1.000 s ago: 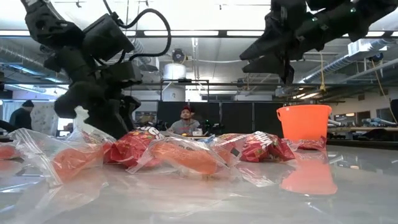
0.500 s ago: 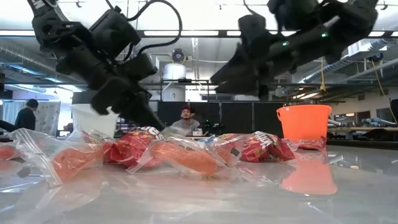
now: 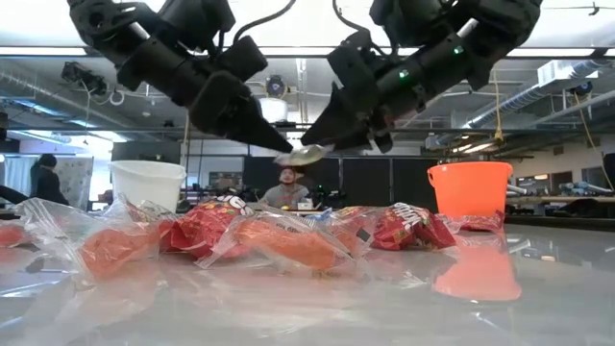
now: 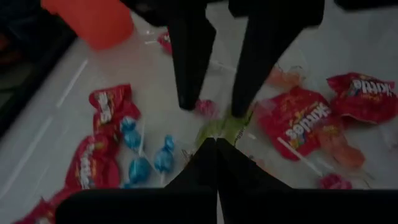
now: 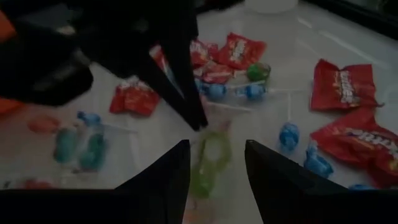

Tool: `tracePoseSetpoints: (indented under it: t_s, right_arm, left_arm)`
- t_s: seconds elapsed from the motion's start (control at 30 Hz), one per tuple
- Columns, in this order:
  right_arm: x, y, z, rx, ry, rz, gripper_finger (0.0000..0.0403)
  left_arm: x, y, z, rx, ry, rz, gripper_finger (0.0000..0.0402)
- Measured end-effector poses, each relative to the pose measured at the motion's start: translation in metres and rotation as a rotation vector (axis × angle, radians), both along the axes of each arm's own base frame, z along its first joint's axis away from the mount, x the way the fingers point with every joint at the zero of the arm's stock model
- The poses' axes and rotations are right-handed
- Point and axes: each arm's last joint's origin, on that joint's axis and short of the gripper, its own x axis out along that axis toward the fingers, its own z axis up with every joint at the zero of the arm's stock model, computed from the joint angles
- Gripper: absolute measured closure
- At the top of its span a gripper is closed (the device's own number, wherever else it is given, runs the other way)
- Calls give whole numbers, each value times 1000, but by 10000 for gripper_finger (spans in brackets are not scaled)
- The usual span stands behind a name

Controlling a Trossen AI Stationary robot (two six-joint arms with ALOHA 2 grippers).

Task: Sort candy by brand, put in halloween buckets
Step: Put the right green gummy into the top orange bucket

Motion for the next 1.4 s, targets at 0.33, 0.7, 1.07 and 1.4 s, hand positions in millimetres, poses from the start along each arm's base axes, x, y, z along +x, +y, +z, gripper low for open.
tracePoseSetpoints:
  t_s: [0.33, 0.7, 1.07, 1.4]
  right_arm:
    - [2, -1, -2, 35, 10, 56, 281]
    - [2, -3, -1, -5, 2, -12, 396]
    - [-28, -28, 14, -91, 203, -218, 400]
    - [-88, -68, 70, -101, 268, -364, 400]
  left_arm:
    - [4, 0, 7, 62, -58, -31, 399]
    - [5, 0, 10, 81, -91, -31, 395]
    - [-11, 6, -16, 71, 39, 104, 334]
    - [-15, 17, -22, -71, 46, 80, 336]
